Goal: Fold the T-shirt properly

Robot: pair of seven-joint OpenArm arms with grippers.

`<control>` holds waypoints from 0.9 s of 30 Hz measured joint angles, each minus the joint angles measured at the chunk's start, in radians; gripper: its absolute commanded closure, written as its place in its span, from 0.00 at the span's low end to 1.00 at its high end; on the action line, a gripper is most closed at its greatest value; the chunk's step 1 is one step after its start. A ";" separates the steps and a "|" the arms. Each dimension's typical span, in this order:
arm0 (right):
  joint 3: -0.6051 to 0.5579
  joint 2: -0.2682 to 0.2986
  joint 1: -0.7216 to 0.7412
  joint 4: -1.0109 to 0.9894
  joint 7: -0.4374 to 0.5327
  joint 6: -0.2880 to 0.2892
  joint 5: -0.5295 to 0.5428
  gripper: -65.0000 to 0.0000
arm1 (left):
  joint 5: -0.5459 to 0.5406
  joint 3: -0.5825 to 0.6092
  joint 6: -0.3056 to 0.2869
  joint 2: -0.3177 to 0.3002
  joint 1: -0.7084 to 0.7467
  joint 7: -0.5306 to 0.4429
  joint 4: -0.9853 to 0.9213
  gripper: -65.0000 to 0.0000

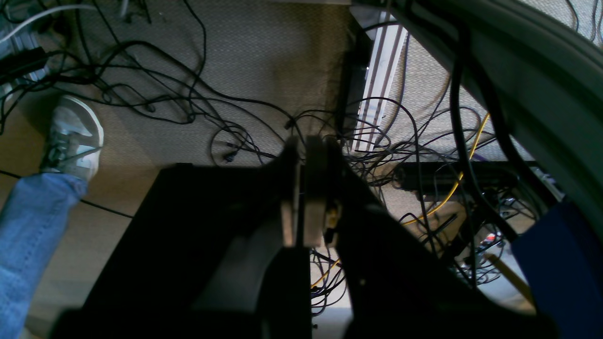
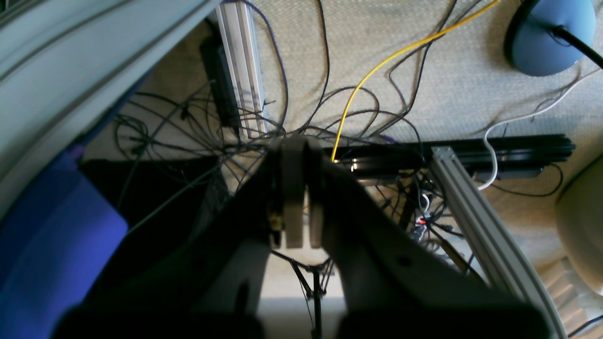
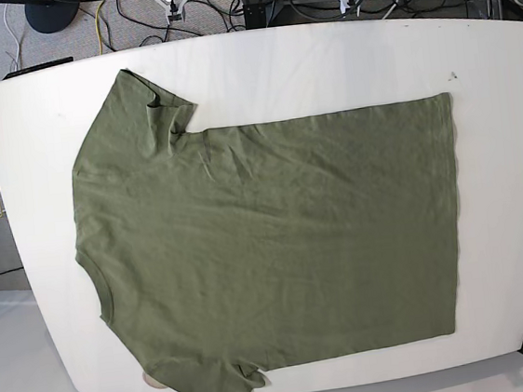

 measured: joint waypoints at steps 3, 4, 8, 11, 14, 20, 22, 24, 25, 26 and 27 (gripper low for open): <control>0.001 -0.002 0.001 0.006 0.012 0.020 0.000 0.99 | -0.011 -0.004 0.007 0.000 0.000 -0.001 0.024 0.99; 0.001 -0.001 0.002 0.006 0.016 0.023 0.000 0.99 | -0.009 -0.004 0.007 0.000 0.000 -0.002 0.019 0.99; 0.000 -0.001 -0.001 0.010 0.013 0.019 0.000 0.99 | -0.008 -0.002 0.007 0.000 0.000 -0.002 0.019 0.99; 0.000 -0.001 -0.001 0.010 0.015 0.019 0.000 0.99 | -0.008 -0.002 0.007 0.000 0.000 -0.001 0.017 0.99; 0.000 -0.002 -0.001 0.010 0.016 0.014 0.000 1.00 | -0.005 -0.002 0.007 0.000 0.001 -0.001 0.018 0.99; 0.000 -0.001 -0.002 0.010 0.015 0.015 0.000 1.00 | -0.005 -0.002 0.007 0.000 0.000 0.002 0.018 0.99; 0.000 -0.001 -0.002 0.010 0.015 0.015 0.000 1.00 | -0.005 -0.003 0.008 0.000 0.000 0.002 0.017 0.99; 0.000 -0.001 -0.002 0.010 0.015 0.015 0.000 0.99 | -0.005 -0.002 0.008 0.000 0.000 0.002 0.017 0.99; 0.000 -0.001 -0.002 0.010 0.015 0.015 0.000 0.99 | -0.005 -0.002 0.008 0.000 0.000 0.002 0.017 0.99; 0.000 -0.001 -0.002 0.010 0.015 0.015 0.000 1.00 | -0.005 -0.002 0.008 0.000 0.000 0.002 0.017 0.99; 0.000 -0.001 -0.003 0.010 0.016 0.015 0.000 0.99 | -0.005 -0.002 0.008 0.000 0.000 0.002 0.019 0.99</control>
